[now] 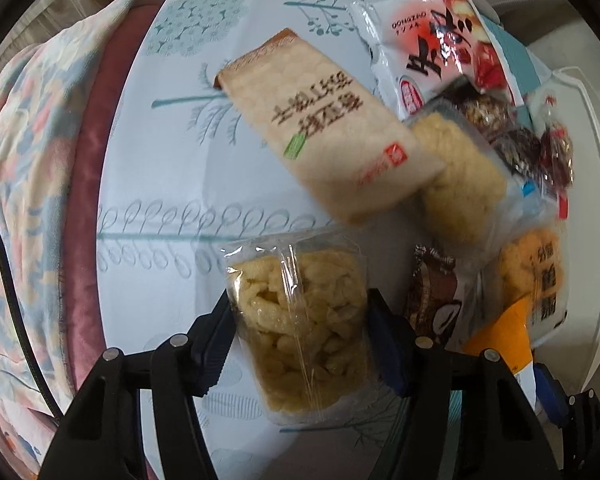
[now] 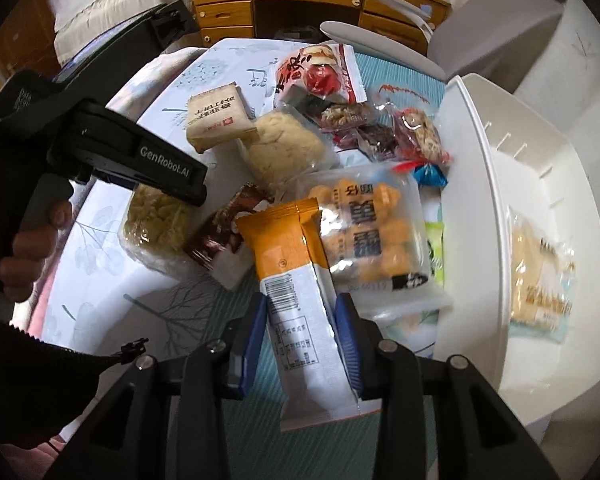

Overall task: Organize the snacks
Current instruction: 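Carry both snacks into the white tray and open both tools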

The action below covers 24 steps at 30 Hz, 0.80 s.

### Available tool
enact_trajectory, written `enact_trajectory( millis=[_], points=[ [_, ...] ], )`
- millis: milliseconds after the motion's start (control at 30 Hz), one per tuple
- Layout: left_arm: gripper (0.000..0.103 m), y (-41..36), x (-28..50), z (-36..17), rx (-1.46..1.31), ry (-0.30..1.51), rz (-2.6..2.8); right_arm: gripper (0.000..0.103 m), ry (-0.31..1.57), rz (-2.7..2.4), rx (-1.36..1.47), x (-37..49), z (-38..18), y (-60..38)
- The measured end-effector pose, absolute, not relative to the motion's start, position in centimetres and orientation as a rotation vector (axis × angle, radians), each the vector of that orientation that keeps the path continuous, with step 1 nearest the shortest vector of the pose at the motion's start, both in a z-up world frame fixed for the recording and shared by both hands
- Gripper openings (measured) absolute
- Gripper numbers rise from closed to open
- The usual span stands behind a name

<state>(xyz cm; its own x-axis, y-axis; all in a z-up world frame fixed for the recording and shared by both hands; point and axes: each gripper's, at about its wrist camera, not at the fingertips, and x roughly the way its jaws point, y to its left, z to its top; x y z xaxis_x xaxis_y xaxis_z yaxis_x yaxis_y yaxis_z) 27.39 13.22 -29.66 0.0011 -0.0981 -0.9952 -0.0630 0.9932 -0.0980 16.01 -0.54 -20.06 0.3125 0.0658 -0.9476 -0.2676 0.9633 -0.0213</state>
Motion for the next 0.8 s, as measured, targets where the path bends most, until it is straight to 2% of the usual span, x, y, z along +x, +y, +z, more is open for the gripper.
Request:
enact_trajectory(
  millis=[233,533,800],
  points=[
    [0.06,14.2,23.7,-28.5,-0.088,1.587,-0.06,0.034,1.224,0.2,-0.108,14.1,-18.8,-0.2],
    [0.06,14.9,19.0,-24.2,-0.123,1.592,-0.114,0.033,1.185,0.254,-0.103,12.2,-16.3,0.2],
    [0.06,13.9,16.3,-19.3,-0.245,1.454,-0.181,0.033,1.094,0.314,-0.113,11.2,-12.3,-1.7]
  ],
)
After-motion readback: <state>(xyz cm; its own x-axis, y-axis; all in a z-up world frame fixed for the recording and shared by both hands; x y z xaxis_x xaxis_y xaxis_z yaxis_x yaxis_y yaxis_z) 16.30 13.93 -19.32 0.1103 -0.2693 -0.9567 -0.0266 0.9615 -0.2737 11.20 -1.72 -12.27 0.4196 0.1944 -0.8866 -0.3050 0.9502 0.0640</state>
